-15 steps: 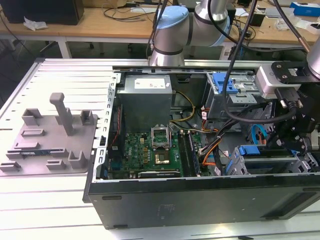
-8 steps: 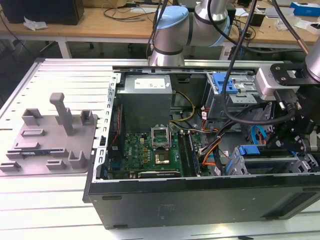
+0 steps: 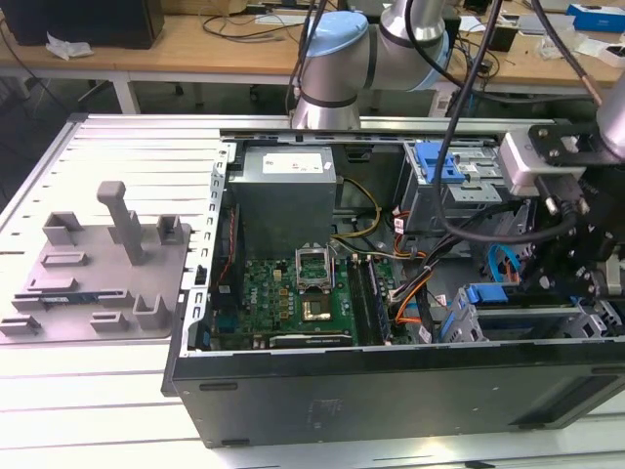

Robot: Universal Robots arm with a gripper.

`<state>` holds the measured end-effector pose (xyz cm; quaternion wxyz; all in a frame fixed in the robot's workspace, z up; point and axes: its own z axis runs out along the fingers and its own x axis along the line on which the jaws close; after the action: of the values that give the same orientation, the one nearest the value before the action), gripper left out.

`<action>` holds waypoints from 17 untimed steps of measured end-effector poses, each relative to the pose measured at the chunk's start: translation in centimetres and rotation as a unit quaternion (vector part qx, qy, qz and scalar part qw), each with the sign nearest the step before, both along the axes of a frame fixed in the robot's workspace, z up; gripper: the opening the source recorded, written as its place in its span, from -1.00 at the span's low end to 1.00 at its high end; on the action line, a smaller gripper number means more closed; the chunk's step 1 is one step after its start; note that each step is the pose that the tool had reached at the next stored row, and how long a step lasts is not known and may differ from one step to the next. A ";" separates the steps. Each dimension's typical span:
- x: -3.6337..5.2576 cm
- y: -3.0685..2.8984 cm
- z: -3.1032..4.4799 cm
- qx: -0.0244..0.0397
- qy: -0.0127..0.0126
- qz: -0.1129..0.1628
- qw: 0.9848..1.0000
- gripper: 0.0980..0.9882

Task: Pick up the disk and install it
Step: 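Insert the second disk wire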

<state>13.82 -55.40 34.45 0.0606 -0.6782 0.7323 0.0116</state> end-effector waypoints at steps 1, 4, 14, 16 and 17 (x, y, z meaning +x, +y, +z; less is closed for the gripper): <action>0.00 0.01 0.26 0.000 0.000 0.000 1.000 -0.69; 0.00 0.07 0.94 0.000 0.000 0.000 1.000 -0.69; -1.12 1.49 1.77 -0.002 -0.002 0.000 1.000 -0.87; -1.23 1.65 1.76 -0.004 -0.002 0.000 1.000 -0.98; -1.23 1.65 1.76 -0.003 -0.002 0.000 1.000 -0.98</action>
<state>12.59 -53.75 36.21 0.0597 -0.6784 0.7322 0.0078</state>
